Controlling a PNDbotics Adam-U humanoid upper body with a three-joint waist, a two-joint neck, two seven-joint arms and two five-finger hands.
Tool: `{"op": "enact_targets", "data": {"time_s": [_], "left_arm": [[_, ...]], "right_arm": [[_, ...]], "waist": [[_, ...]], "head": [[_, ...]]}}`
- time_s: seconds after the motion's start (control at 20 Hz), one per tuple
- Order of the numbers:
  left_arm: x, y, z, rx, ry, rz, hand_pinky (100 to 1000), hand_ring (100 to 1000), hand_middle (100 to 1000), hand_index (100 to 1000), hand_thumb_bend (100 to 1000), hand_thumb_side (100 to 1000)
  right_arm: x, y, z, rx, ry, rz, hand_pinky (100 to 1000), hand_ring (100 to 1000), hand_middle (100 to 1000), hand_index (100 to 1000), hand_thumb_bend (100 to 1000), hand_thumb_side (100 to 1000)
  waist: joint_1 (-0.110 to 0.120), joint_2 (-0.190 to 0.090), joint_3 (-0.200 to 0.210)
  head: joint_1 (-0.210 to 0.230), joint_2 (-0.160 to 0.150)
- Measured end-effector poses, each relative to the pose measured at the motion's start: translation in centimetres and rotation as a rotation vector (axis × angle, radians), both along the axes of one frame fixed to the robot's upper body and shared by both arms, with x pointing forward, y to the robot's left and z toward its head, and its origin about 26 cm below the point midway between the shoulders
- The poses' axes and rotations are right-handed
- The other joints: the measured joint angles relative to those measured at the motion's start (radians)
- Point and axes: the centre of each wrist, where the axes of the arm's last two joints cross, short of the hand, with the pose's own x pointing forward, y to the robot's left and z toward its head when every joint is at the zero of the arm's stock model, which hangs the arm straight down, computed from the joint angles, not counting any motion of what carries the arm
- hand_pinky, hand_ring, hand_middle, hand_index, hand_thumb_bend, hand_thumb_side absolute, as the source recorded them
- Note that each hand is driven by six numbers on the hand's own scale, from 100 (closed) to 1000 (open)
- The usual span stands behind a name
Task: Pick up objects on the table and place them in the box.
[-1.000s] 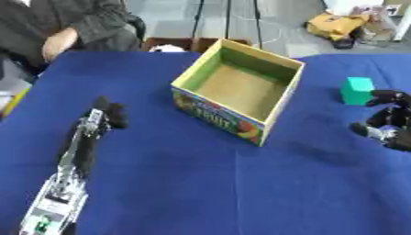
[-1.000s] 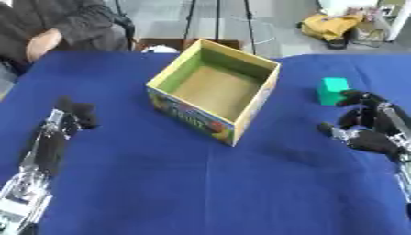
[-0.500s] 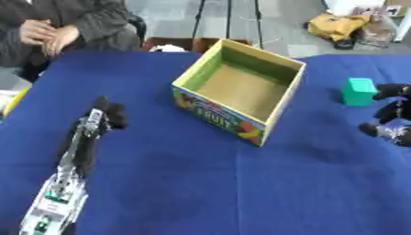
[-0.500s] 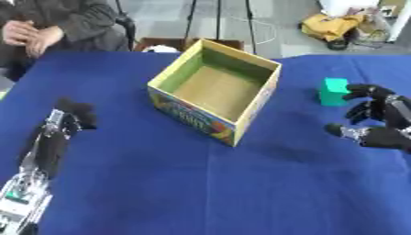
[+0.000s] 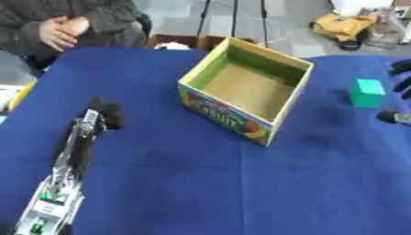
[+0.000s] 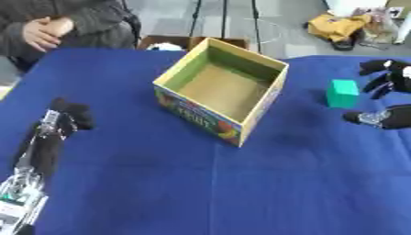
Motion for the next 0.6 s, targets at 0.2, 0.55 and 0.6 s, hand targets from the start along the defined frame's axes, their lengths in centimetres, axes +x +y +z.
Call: {"op": "enact_targets", "data": {"time_s": [0.2, 0.55, 0.6], "left_arm": [[0.2, -0.3, 0.5, 0.004, -0.017, -0.017, 680, 579, 545, 710, 436, 978], [0.5, -0.8, 1.4, 0.012, -0.047, -0.047, 681, 579, 545, 711, 439, 979], [0.5, -0.8, 1.5, 0.012, -0.048, -0.049, 681, 579, 545, 711, 439, 979]], "right_arm": [[0.6, -1.3, 0.3, -0.077, -0.003, -0.039, 649, 738, 814, 892, 542, 157], [1.2, -4.0, -0.4, -0.152, 0.036, -0.159, 729, 785, 822, 889, 493, 136], [1.3, -4.3, -0.5, -0.159, 0.038, -0.175, 732, 786, 822, 888, 493, 136]], "waist": [[-0.011, 0.016, 0.038], [-0.029, 0.037, 0.101], [-0.03, 0.039, 0.106]], "head": [[-0.023, -0.013], [-0.069, -0.035], [-0.074, -0.036]]}}
